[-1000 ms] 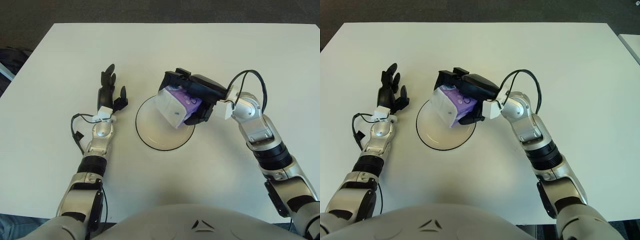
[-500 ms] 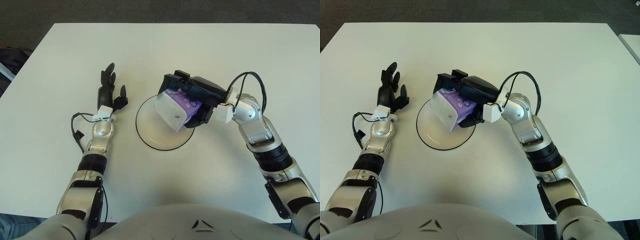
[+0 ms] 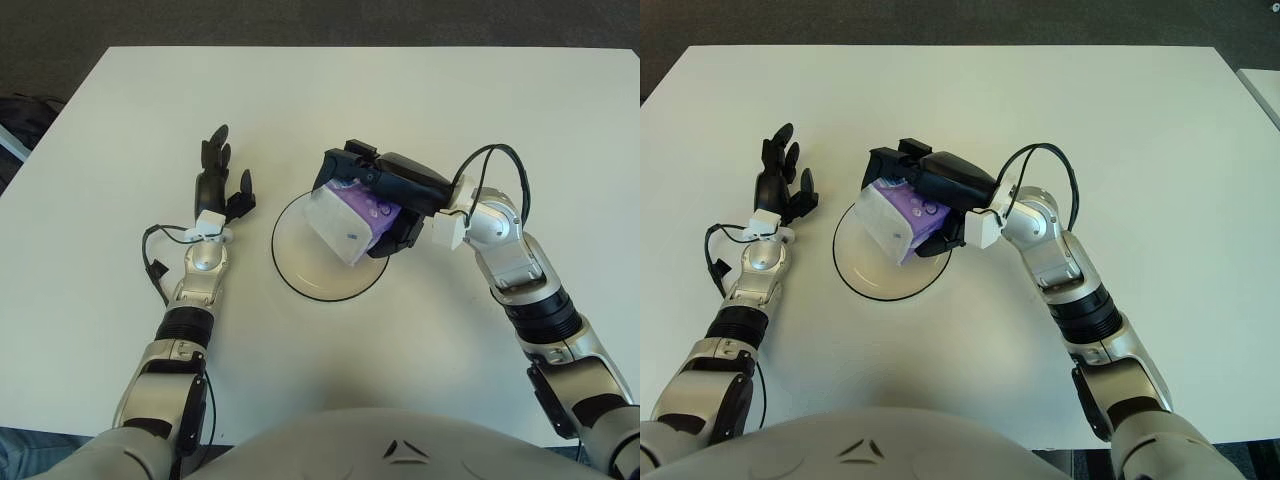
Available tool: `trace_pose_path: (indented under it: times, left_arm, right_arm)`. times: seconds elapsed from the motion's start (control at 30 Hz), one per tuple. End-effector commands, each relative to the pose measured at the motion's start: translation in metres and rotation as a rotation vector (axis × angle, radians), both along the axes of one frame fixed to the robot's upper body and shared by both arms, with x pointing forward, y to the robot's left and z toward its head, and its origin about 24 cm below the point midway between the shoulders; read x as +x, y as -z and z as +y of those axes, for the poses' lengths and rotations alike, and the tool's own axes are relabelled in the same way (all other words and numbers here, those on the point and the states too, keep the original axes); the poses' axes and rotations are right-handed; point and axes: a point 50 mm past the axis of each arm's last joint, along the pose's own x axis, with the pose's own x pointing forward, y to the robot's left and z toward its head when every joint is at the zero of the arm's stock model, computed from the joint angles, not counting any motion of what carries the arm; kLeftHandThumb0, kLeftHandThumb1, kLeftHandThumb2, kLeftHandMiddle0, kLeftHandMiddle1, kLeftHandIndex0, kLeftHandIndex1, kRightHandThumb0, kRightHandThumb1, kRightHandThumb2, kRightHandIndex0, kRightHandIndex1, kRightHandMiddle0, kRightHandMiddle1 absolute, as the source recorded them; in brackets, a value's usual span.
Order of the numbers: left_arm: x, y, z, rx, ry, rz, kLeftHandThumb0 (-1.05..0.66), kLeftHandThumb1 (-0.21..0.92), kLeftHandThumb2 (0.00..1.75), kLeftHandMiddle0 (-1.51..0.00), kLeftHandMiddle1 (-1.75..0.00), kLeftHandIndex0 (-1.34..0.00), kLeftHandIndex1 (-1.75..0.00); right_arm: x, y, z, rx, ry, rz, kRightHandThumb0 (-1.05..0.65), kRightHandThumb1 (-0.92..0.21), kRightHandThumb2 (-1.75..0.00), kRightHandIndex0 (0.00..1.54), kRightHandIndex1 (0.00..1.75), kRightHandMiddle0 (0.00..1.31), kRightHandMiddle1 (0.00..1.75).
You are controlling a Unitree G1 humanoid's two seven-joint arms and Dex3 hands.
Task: Put the tissue paper into the plate.
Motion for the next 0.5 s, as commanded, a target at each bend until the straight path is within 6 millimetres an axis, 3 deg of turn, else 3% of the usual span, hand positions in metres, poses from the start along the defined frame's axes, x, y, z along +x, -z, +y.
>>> trace_pose_path:
  times: [0.0, 0.47]
  left_arm:
    - [-0.0711, 0.1046, -0.0155, -0.056, -0.01, 0.413, -0.65, 0.92, 0.8, -0.3, 0.0, 0.0, -0.58]
    - [-0.0715, 0.1018, -0.0188, -0.067, 0.002, 0.407, -0.67, 0.92, 0.78, -0.3, 0.0, 0.0, -0.61]
  right_arm:
    - [-0.0082, -0.0092, 0.0056, 0.004, -0.052, -0.019, 0.0, -0.15, -1.52, 0.75, 1.72, 0.51, 1.75]
    - [-0.0115, -0.0117, 0.0099, -0.014, -0.079, -0.008, 0.0, -0.15, -1.52, 0.74, 1.74, 0.51, 1.75]
